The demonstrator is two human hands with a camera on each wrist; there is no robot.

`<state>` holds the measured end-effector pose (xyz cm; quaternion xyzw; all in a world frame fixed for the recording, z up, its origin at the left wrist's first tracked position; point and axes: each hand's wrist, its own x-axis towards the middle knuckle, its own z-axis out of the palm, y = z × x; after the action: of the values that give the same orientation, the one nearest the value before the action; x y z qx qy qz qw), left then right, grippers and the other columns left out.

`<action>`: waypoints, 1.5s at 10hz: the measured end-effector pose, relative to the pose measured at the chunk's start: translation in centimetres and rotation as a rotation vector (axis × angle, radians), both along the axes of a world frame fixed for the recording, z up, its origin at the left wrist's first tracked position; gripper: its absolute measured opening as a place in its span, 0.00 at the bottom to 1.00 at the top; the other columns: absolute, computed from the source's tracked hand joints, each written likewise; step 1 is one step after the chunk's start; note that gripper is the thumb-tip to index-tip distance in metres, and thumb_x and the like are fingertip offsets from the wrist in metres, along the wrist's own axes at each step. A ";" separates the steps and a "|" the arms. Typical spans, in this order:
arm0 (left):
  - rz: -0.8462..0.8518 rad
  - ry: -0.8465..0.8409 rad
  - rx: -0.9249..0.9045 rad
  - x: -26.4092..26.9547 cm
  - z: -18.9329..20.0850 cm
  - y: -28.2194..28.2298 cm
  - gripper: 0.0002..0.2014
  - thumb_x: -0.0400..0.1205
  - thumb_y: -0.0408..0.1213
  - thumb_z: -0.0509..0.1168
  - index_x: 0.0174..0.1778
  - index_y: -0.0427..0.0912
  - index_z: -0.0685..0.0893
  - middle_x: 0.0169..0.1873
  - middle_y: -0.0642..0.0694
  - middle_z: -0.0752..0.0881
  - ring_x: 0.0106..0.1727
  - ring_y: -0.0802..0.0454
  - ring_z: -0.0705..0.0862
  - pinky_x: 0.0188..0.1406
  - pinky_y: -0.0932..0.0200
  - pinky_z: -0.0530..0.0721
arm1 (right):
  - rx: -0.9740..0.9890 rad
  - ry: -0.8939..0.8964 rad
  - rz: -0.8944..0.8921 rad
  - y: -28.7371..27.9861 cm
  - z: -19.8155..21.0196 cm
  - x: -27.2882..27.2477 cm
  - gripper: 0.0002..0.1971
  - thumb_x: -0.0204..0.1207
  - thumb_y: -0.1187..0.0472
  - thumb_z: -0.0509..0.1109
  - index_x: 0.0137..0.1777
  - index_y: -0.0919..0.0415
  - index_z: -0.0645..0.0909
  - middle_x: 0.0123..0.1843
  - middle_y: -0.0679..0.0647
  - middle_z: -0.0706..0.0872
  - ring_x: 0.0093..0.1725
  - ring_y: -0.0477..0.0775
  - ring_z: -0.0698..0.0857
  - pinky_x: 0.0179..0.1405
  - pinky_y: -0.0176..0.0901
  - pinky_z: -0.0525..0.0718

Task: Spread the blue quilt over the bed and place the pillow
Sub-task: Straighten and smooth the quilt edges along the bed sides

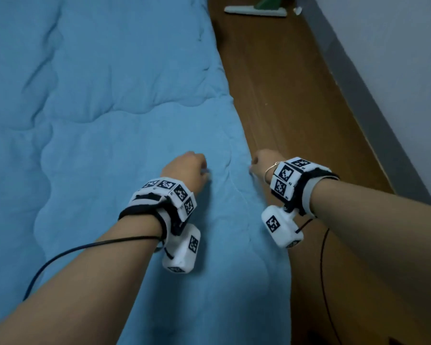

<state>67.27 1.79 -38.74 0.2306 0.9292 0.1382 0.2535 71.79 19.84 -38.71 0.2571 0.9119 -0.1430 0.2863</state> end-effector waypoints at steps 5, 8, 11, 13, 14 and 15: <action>0.291 0.044 -0.219 -12.6 -5.1 4.7 0.26 0.78 0.50 0.68 0.69 0.42 0.74 0.66 0.40 0.75 0.66 0.36 0.78 0.61 0.46 0.77 | -0.157 0.097 0.211 3.4 -3.7 -17.3 0.23 0.78 0.55 0.68 0.68 0.68 0.75 0.69 0.66 0.79 0.68 0.66 0.79 0.61 0.51 0.78; 0.350 -0.053 -0.413 -16.1 -6.2 9.6 0.15 0.79 0.34 0.62 0.61 0.41 0.83 0.60 0.38 0.85 0.62 0.38 0.84 0.59 0.50 0.82 | -0.139 -0.080 0.786 7.7 -5.4 -22.1 0.10 0.80 0.54 0.65 0.49 0.61 0.77 0.55 0.59 0.83 0.54 0.60 0.82 0.38 0.39 0.74; 0.537 -0.052 -0.251 -18.6 -3.3 11.1 0.11 0.81 0.38 0.61 0.55 0.41 0.84 0.60 0.38 0.84 0.62 0.38 0.83 0.58 0.47 0.81 | -0.194 -0.051 0.763 10.9 -4.8 -25.5 0.14 0.77 0.51 0.67 0.40 0.63 0.79 0.47 0.60 0.84 0.51 0.60 0.84 0.42 0.44 0.77; 0.642 0.154 -0.025 -25.5 -2.3 13.6 0.24 0.78 0.48 0.67 0.69 0.44 0.74 0.67 0.40 0.74 0.69 0.38 0.75 0.63 0.42 0.77 | -0.232 0.223 0.286 13.5 -5.0 -35.4 0.31 0.73 0.43 0.69 0.69 0.64 0.71 0.68 0.63 0.81 0.65 0.65 0.81 0.62 0.49 0.79; 0.634 0.123 -0.005 -30.5 -2.5 13.7 0.28 0.78 0.51 0.67 0.73 0.45 0.71 0.71 0.43 0.72 0.72 0.39 0.72 0.68 0.43 0.76 | -0.231 0.249 0.213 13.5 -4.9 -41.8 0.33 0.73 0.42 0.69 0.71 0.64 0.72 0.70 0.63 0.80 0.67 0.66 0.81 0.66 0.52 0.79; 0.645 0.126 0.025 -35.9 -3.1 14.2 0.30 0.77 0.53 0.68 0.73 0.45 0.71 0.71 0.42 0.71 0.72 0.38 0.71 0.68 0.42 0.76 | -0.211 0.267 0.250 13.2 -5.0 -47.5 0.29 0.74 0.43 0.68 0.66 0.66 0.77 0.66 0.63 0.83 0.64 0.66 0.82 0.60 0.49 0.78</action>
<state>31.41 15.98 -41.84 -0.0643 0.9665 0.2080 0.1358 24.33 33.00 -43.75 0.0893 0.9465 -0.2337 0.2038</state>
